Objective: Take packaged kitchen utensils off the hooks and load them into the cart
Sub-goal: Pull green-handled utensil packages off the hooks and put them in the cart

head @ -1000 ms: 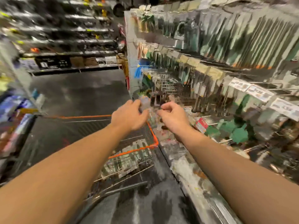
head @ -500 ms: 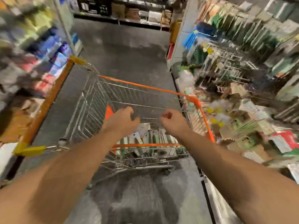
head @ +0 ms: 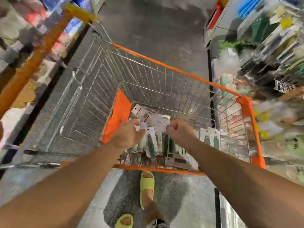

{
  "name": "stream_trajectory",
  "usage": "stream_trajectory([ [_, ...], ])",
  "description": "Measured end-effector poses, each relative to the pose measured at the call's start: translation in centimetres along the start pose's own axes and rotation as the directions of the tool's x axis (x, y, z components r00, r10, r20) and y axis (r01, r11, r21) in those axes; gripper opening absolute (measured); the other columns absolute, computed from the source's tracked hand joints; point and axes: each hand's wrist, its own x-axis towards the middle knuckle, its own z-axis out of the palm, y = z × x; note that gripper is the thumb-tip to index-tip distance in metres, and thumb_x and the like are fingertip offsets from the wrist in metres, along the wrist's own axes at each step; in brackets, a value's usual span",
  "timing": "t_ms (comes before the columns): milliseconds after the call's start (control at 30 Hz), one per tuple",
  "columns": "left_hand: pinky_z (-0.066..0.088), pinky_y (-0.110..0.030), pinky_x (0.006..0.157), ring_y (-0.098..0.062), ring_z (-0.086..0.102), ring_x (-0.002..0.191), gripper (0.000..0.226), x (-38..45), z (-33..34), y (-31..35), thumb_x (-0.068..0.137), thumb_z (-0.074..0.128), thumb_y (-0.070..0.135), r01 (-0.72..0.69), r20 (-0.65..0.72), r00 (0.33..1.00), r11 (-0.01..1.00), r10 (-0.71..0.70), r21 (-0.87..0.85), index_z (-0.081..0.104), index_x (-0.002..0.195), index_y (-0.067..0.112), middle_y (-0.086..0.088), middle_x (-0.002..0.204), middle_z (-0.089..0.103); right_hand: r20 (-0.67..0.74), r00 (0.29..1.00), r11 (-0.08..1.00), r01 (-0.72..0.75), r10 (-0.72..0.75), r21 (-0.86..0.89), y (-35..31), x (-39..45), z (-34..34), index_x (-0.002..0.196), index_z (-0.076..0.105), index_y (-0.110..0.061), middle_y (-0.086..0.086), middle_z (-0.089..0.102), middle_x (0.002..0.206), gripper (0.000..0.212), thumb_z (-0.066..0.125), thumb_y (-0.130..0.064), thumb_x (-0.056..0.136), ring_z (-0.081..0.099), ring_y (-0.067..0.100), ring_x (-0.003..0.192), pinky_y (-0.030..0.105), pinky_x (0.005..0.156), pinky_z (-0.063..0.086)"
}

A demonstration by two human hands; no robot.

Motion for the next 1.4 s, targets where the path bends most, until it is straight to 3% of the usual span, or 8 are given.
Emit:
stream_trajectory([
  [100,0.046,-0.015,0.054,-0.019,0.062,0.071,0.009,5.4,2.9,-0.1,0.103,0.059,0.022,0.079,0.105,0.993,0.984,-0.062,-0.162,0.056,0.095,0.023,-0.001,0.089,0.055,0.072,0.997,0.999,-0.018,0.022,-0.048,1.4,5.1,0.8,0.107,0.068,-0.020,0.005,0.069,0.120,0.015,0.065,-0.026,0.093,0.065,0.016,0.081,0.026,0.068,0.054],
  [333,0.059,-0.048,0.087,-0.030,0.067,0.099,0.028,15.0,8.8,1.2,0.099,0.069,0.041,0.395,0.244,0.919,0.744,-0.311,-0.539,0.055,0.118,0.026,-0.015,0.120,0.068,0.241,0.965,0.971,-0.049,0.106,-0.232,4.4,17.2,2.8,0.126,0.056,-0.019,0.001,0.066,0.103,0.041,0.072,-0.033,0.091,0.061,0.014,0.077,0.024,0.058,0.050],
  [467,0.057,-0.046,0.091,-0.029,0.061,0.113,0.037,18.8,11.5,0.8,0.102,0.064,0.022,0.510,0.311,0.848,0.501,-0.430,-0.699,0.053,0.137,0.022,-0.009,0.132,0.057,0.260,0.964,0.945,0.036,0.053,-0.326,5.1,22.4,4.8,0.145,0.048,-0.016,0.009,0.062,0.130,0.067,0.075,-0.038,0.088,0.064,0.023,0.105,0.025,0.079,0.052],
  [600,0.053,-0.032,0.071,-0.021,0.059,0.111,0.071,21.4,13.7,0.5,0.092,0.070,0.032,0.555,0.338,0.813,0.453,-0.474,-0.698,0.042,0.156,0.021,-0.007,0.140,0.054,0.326,0.944,0.919,0.085,0.049,-0.386,4.8,26.0,6.6,0.160,0.025,-0.022,0.008,0.024,0.166,0.099,0.080,-0.049,0.082,0.026,0.032,0.151,0.046,0.119,0.030],
  [833,0.062,-0.035,0.068,-0.021,0.070,0.095,0.058,23.7,14.4,0.6,0.095,0.061,0.034,0.572,0.285,0.771,0.422,-0.569,-0.703,0.049,0.151,0.023,-0.007,0.134,0.064,0.463,0.877,0.818,0.171,0.127,-0.549,4.8,29.4,10.1,0.159,0.025,-0.016,0.010,0.028,0.163,0.116,0.084,-0.057,0.067,0.024,0.034,0.151,0.051,0.124,0.024],
  [1100,0.057,-0.034,0.074,-0.016,0.061,0.080,0.051,24.4,14.8,-0.1,0.082,0.072,0.043,0.622,0.343,0.725,0.354,-0.597,-0.698,0.072,0.122,0.012,-0.003,0.105,0.071,0.398,0.912,0.958,0.019,0.101,-0.287,5.3,30.3,11.1,0.119,0.040,-0.022,-0.004,0.056,0.101,0.074,0.093,-0.019,0.069,0.053,0.010,0.085,0.020,0.063,0.040],
  [1233,0.056,-0.034,0.070,-0.016,0.064,0.091,0.053,24.0,14.9,0.2,0.094,0.072,0.046,0.594,0.319,0.741,0.356,-0.591,-0.721,0.061,0.137,0.017,-0.006,0.122,0.068,0.386,0.921,0.922,0.194,-0.053,-0.335,5.6,29.7,11.2,0.117,0.038,-0.025,-0.007,0.055,0.096,0.072,0.092,-0.025,0.070,0.056,0.012,0.085,0.019,0.067,0.040],
  [1400,0.055,-0.028,0.060,-0.014,0.064,0.078,0.050,23.7,14.6,0.7,0.101,0.065,0.029,0.557,0.309,0.758,0.324,-0.574,-0.765,0.052,0.147,0.015,-0.009,0.119,0.068,0.496,0.862,0.990,-0.045,0.106,-0.133,5.6,30.4,10.3,0.120,0.047,-0.021,0.006,0.061,0.107,0.059,0.087,-0.022,0.077,0.062,0.020,0.086,0.032,0.071,0.053],
])
